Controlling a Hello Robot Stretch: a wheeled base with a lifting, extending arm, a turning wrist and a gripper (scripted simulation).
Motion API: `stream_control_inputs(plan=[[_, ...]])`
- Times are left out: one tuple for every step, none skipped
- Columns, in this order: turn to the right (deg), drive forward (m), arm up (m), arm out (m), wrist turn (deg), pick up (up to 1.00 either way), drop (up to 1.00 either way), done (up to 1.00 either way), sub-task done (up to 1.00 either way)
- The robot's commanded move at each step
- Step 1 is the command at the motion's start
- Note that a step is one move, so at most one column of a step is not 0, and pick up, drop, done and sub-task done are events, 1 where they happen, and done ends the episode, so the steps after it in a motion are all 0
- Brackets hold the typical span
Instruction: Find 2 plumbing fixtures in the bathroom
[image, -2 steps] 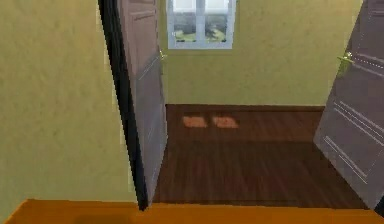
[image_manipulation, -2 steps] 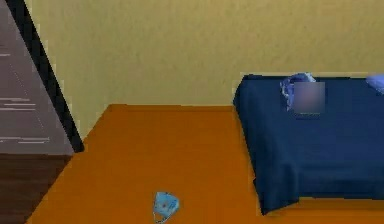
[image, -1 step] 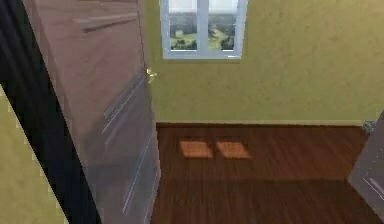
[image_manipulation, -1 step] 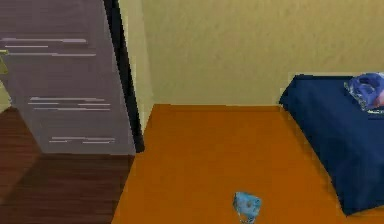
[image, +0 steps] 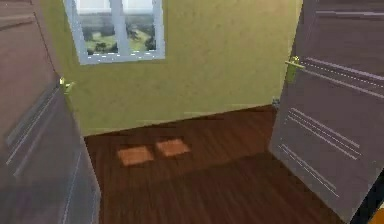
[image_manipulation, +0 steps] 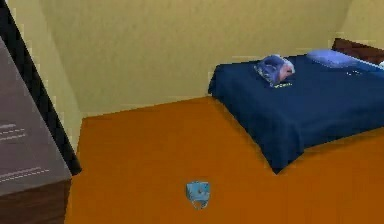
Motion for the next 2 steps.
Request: stream_control_inputs(plan=[[0.0, 1.0, 0.0, 0.0, 0.0, 0.0, 0.0, 0.0, 0.0], [0.0, 0.75, 0.0, 0.0, 0.0, 0.0, 0.0, 0.0, 0.0]])
